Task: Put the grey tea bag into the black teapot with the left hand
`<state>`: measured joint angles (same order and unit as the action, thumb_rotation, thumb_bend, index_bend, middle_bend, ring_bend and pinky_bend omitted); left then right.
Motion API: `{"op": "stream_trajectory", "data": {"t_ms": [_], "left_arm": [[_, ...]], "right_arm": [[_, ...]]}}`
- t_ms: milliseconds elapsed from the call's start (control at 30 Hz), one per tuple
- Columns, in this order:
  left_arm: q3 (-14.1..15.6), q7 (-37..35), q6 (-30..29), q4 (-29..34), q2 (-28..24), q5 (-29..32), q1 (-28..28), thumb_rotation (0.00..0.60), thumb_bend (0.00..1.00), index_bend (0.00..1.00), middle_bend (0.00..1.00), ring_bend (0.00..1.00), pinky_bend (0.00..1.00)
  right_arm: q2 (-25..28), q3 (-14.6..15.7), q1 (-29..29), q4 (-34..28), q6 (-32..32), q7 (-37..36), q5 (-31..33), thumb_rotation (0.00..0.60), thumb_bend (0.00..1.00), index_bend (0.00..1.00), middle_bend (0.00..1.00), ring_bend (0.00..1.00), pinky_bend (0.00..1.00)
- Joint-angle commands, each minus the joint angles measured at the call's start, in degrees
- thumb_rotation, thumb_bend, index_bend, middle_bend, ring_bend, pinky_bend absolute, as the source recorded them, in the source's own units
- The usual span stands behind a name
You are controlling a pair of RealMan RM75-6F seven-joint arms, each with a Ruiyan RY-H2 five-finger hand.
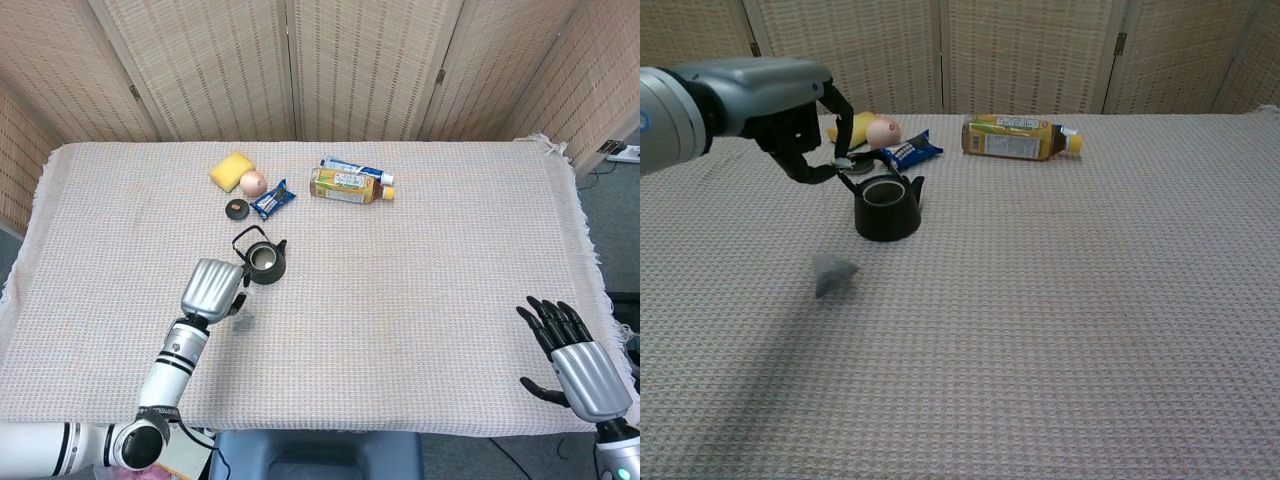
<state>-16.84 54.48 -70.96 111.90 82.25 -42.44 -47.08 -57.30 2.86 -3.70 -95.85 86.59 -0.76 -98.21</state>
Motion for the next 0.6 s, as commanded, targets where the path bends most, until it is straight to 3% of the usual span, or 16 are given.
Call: {"op": "stream_trajectory", "data": {"t_ms": [33,600], "left_arm": [[-1.6,2.27,-1.36,1.95,-1.13,2.12,-2.19,0.6,0.49,0.58,1.0,1.0,1.0],[-3.99,12.0,-5.86,3.52,0.13,10.03,-12.94,0.6,0.49,0.58,1.0,1.0,1.0]], "right_arm": [[0.23,-0.23,0.19,0.14,0.54,-0.74,0.26,0.6,0.07,0.0,0.0,0.0,0.0],[0.73,-1.31,0.17,0.08,0.54,-2.52,2.3,0.6,0.07,0.0,0.0,0.0,0.0]]}}
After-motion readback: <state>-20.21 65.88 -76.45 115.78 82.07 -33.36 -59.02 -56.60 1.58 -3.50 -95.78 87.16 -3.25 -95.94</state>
